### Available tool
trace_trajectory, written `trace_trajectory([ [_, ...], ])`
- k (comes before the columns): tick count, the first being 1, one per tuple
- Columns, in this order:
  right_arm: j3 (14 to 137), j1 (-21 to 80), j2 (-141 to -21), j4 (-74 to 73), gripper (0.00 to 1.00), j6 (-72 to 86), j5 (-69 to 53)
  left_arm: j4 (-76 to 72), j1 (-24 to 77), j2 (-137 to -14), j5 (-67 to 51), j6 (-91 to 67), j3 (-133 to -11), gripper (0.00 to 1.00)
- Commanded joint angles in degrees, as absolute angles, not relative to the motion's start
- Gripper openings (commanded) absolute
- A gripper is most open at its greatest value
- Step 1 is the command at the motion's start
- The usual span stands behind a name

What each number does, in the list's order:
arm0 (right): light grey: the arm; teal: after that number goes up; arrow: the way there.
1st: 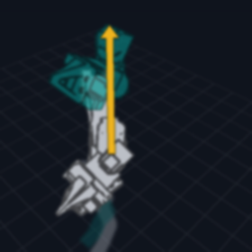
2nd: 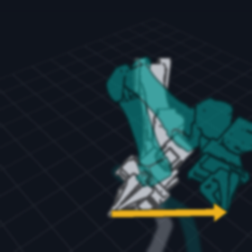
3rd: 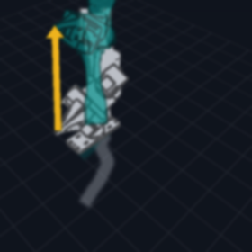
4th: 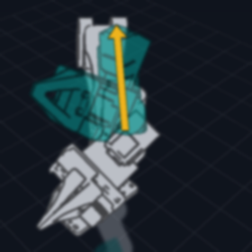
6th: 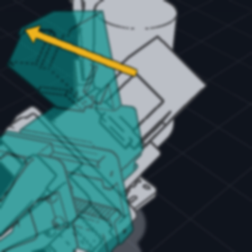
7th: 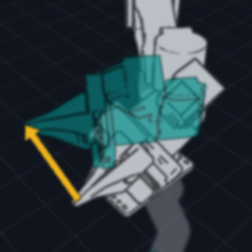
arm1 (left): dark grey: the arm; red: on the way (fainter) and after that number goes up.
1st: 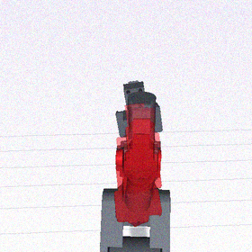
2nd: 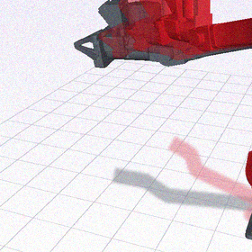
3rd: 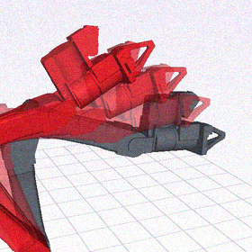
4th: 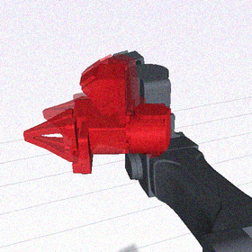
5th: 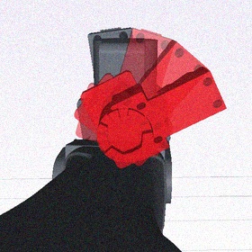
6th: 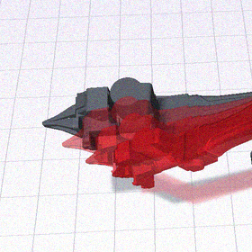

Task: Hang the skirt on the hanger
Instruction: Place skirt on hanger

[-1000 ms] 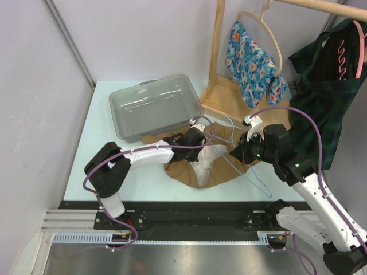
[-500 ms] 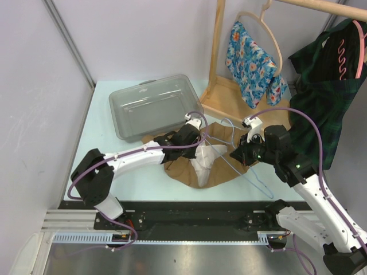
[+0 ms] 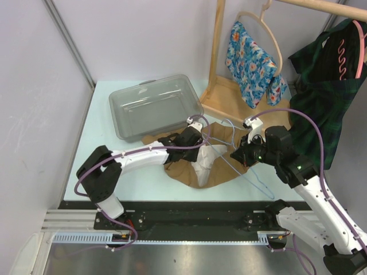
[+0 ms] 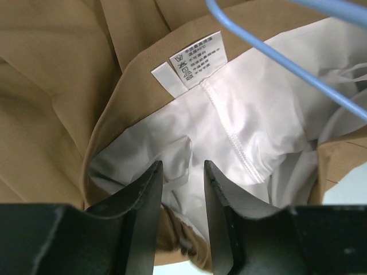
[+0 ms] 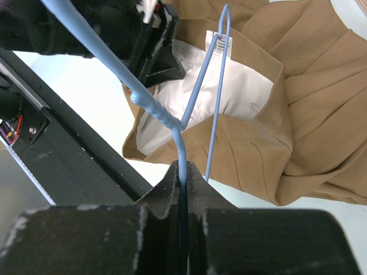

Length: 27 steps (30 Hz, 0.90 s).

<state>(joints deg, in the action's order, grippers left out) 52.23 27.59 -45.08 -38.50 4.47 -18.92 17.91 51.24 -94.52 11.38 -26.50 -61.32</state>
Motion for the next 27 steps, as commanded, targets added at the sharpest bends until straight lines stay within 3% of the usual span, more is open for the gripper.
trace_trajectory([
  [1, 54.9, 27.4, -43.9, -37.5, 0.0, 4.3, -19.6, 15.7, 51.2, -96.8, 10.7, -26.6, -63.1, 0.38],
  [15, 54.8, 27.4, -43.9, -37.7, 0.0, 4.7, -19.2, 15.3, 51.2, -99.6, 10.7, -26.0, -65.5, 0.3],
  [18, 54.9, 27.5, -43.6, -37.9, 0.0, 4.8, -19.0, 15.2, 51.2, -100.0, 10.2, -26.0, -65.6, 0.24],
  [24, 54.8, 27.4, -43.3, -37.9, 0.0, 4.8, -18.9, 15.7, 51.2, -99.8, 10.4, -25.8, -65.2, 0.01],
  [27, 54.9, 27.4, -43.1, -38.2, 0.0, 4.5, -18.8, 16.4, 51.2, -98.3, 11.1, -25.8, -65.4, 0.0],
])
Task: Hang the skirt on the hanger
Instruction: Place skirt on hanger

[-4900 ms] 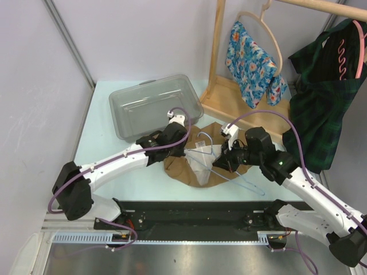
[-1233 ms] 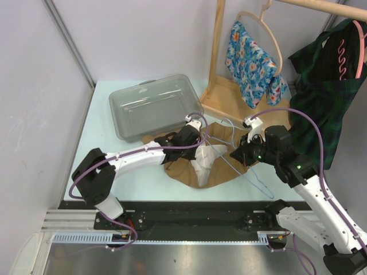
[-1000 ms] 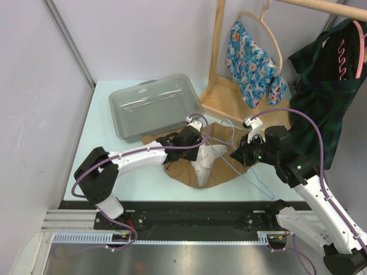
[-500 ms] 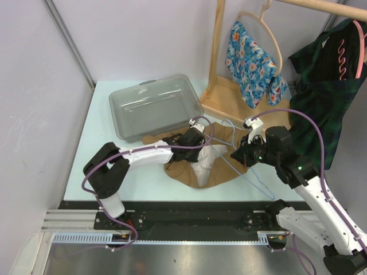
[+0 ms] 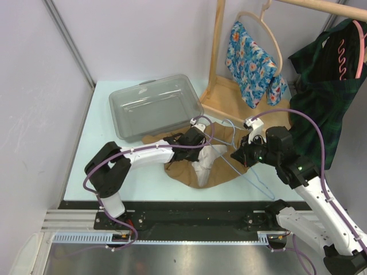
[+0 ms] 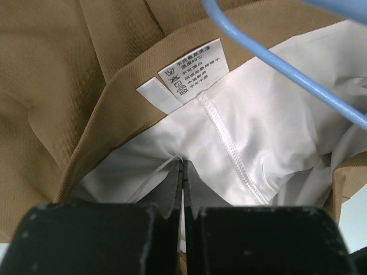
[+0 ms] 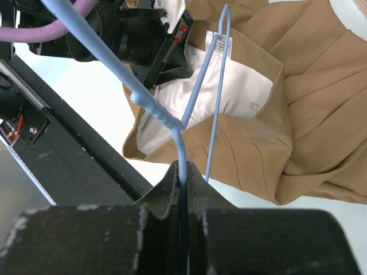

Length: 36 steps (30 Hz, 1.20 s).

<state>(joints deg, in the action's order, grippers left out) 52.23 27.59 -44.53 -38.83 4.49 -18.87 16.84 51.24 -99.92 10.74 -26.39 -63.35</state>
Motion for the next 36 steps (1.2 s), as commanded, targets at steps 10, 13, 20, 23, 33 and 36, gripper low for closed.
trace_trajectory([
  [10, 54.9, 27.5, -42.3, -38.2, 0.0, 3.5, -22.6, 20.8, 49.8, -89.3, 12.6, -25.9, -64.8, 0.0],
  [13, 54.9, 27.4, -42.0, -37.8, 0.0, 3.5, -23.9, 21.0, 48.9, -86.6, 12.0, -26.6, -63.4, 0.0],
  [20, 54.9, 29.1, -42.2, -37.6, 0.0, 2.5, -29.8, 20.1, 46.1, -83.9, 9.9, -28.4, -60.8, 0.0],
  [23, 54.9, 30.5, -43.2, -37.8, 0.0, 3.0, -29.3, 19.7, 45.2, -83.1, 9.1, -28.8, -60.0, 0.0],
  [33, 54.9, 33.0, -48.8, -38.1, 0.0, 1.8, -28.3, 19.3, 43.9, -80.9, 9.1, -29.1, -57.8, 0.0],
  [36, 54.9, 32.7, -48.9, -38.4, 0.0, 0.6, -28.0, 19.5, 43.6, -80.6, 8.9, -28.9, -57.6, 0.0],
])
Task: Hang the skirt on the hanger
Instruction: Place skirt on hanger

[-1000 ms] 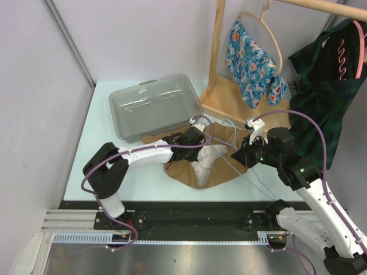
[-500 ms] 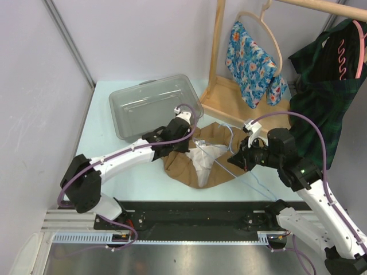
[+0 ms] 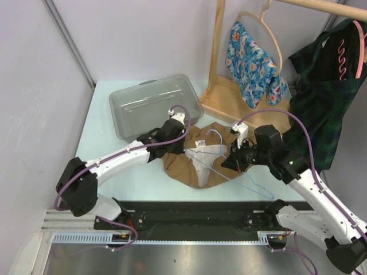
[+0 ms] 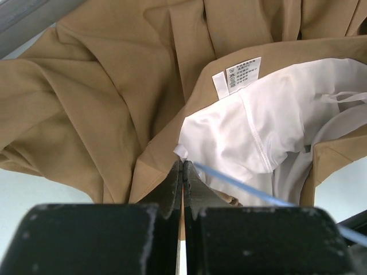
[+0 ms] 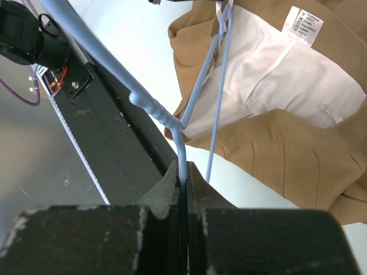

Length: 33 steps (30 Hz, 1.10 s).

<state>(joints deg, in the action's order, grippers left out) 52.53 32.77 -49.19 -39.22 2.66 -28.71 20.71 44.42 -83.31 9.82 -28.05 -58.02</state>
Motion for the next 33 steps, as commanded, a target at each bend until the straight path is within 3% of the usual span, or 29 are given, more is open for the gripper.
trace_trajectory([
  [1, 54.8, 32.3, -49.0, -38.3, 0.0, 0.2, -29.0, 19.3, 43.6, -80.6, 8.9, -28.7, -57.5, 0.0],
  [17, 54.8, 31.8, -52.5, -35.7, 0.0, -2.5, -34.8, 16.8, 43.1, -80.0, 5.0, -27.3, -57.6, 0.0],
  [33, 47.4, 33.2, -58.4, -16.6, 0.0, 1.9, -34.1, 17.8, 43.0, -77.8, 5.6, -27.9, -57.7, 0.0],
])
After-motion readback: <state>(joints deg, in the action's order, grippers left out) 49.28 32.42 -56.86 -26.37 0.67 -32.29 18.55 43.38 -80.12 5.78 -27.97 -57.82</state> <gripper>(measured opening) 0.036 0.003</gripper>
